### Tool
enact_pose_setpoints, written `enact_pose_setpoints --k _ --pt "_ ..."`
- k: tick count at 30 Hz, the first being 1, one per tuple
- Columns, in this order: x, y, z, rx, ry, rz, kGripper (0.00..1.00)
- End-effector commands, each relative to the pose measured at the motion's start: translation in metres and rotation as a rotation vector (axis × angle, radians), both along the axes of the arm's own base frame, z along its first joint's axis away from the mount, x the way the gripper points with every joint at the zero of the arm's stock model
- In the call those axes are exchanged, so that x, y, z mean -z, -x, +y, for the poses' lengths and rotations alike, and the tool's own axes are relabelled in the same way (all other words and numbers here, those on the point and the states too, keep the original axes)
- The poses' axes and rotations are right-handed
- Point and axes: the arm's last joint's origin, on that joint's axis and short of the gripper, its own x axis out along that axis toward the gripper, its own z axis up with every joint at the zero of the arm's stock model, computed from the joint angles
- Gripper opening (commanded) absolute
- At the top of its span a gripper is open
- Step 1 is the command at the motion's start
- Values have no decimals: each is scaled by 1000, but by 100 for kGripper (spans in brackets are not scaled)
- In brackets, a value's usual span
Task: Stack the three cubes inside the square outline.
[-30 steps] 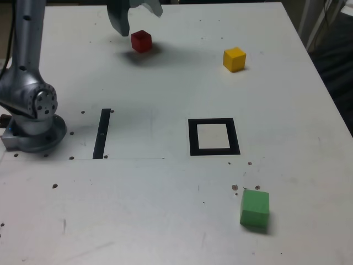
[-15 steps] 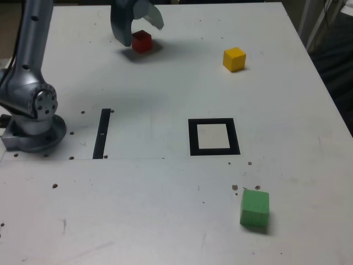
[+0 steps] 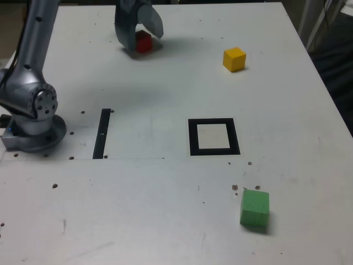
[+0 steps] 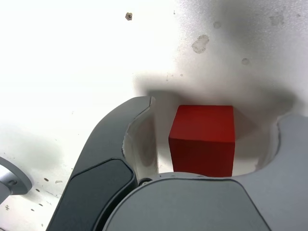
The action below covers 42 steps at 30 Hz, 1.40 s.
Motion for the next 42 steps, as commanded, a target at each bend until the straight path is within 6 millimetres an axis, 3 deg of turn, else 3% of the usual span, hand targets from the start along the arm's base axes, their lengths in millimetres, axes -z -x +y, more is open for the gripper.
enact_pose_setpoints --k 1,3,6,27,35,42 --pt "2 0 2 -4 -1 5 42" --pt "2 -1 3 -4 -6 3 32" --pt "2 -1 4 -3 -11 0 26" --pt "-5 -11 -5 35 -15 -12 26" --pt "-24 -29 -36 119 -31 -23 26" --pt "-44 -47 -84 222 -47 -39 26"
